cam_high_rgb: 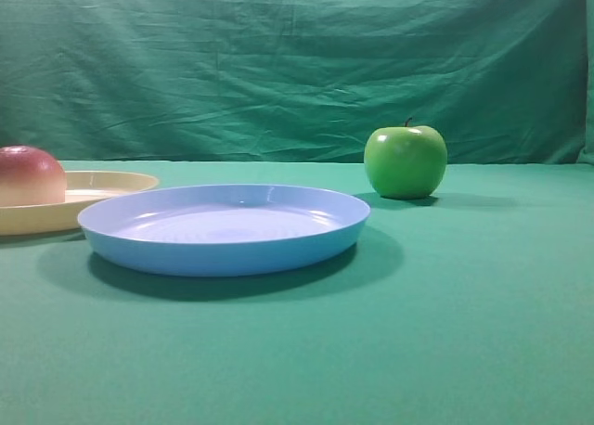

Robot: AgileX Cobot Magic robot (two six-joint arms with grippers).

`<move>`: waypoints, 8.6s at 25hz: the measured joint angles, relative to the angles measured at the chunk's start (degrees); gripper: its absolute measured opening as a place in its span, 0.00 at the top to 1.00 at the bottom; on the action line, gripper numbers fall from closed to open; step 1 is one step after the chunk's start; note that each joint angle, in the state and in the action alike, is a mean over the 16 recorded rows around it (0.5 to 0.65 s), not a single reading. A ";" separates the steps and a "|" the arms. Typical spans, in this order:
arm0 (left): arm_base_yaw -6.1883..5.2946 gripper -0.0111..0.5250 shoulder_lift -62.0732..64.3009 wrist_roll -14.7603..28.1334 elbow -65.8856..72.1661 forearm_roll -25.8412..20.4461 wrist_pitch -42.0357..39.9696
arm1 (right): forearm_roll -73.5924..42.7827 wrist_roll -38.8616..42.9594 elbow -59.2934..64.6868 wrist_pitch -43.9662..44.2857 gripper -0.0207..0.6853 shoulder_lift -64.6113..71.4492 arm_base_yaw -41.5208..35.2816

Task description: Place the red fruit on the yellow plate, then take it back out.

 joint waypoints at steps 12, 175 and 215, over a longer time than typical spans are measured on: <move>0.00 0.98 0.00 0.00 0.00 0.00 0.00 | 2.55 -6.88 -11.71 -3.91 0.97 18.78 7.10; 0.00 0.98 0.00 0.00 0.00 0.00 0.00 | 1.80 0.30 7.84 16.86 0.97 -37.85 -8.58; 0.00 0.98 0.00 0.00 0.00 0.00 0.00 | 2.86 -4.90 48.75 -21.45 0.97 -63.54 -22.17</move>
